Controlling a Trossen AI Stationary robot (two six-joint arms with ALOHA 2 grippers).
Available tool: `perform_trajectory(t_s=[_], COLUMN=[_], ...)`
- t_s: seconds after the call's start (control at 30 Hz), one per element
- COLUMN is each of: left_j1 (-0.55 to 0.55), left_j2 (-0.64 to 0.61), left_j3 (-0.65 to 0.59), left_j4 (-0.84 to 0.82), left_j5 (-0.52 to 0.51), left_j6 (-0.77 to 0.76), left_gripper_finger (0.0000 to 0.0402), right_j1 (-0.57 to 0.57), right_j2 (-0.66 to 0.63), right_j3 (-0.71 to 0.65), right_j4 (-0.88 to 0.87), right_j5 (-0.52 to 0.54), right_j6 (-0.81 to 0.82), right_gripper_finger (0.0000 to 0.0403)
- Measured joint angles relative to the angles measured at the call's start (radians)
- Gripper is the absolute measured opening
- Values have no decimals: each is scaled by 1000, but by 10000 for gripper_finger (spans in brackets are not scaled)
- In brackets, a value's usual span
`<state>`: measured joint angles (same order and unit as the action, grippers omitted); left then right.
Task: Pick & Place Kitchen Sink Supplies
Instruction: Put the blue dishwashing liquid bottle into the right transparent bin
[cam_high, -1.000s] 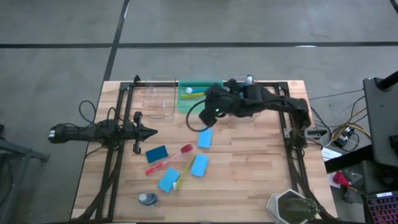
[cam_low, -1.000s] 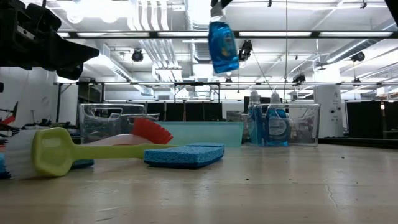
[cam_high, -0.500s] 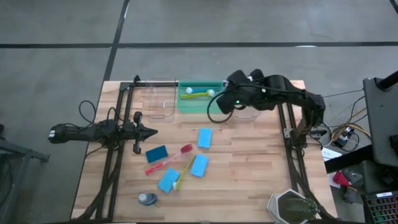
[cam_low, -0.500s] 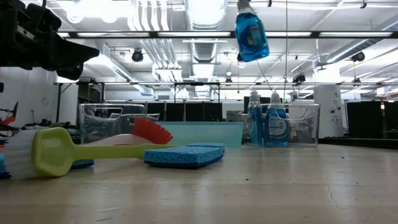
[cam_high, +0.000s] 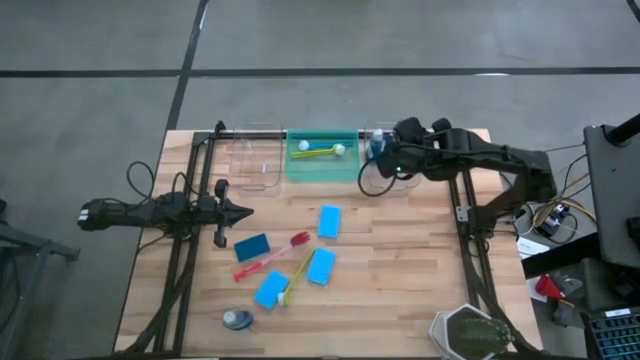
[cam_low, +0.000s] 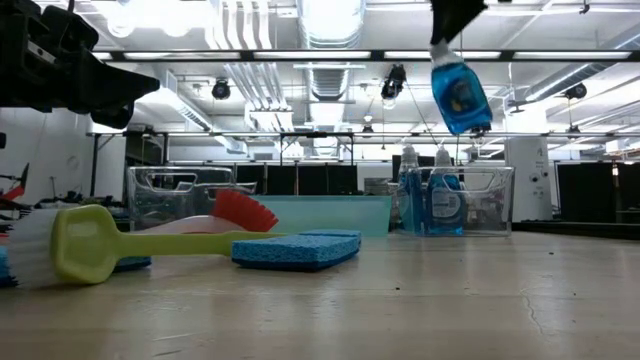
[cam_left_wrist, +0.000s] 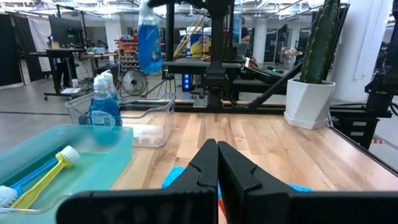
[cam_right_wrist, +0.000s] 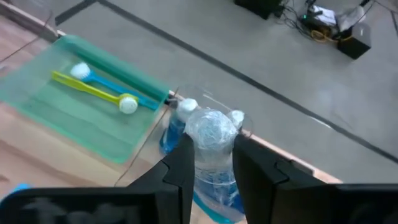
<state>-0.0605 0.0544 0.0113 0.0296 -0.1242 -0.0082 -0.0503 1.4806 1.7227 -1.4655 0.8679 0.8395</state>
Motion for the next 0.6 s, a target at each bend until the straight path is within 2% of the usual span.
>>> perform_trajectory(t_s=[0.17, 0.37, 0.47, 0.6], left_j1=[0, 0, 0, 0], left_j2=[0, 0, 0, 0], left_j3=[0, 0, 0, 0], left_j4=[0, 0, 0, 0], left_j5=[0, 0, 0, 0], left_j6=[0, 0, 0, 0], left_gripper_finger=[3, 3, 3, 3], right_j1=[-50, -121, -154, -191], right_j2=[-114, -227, -268, -306], right_j3=[-213, -439, -515, -579], right_j4=[196, 457, 520, 540], right_j5=[-40, -165, -214, -214], right_j6=[-16, -128, -161, -167], right_gripper_finger=[73, 55, 44, 31])
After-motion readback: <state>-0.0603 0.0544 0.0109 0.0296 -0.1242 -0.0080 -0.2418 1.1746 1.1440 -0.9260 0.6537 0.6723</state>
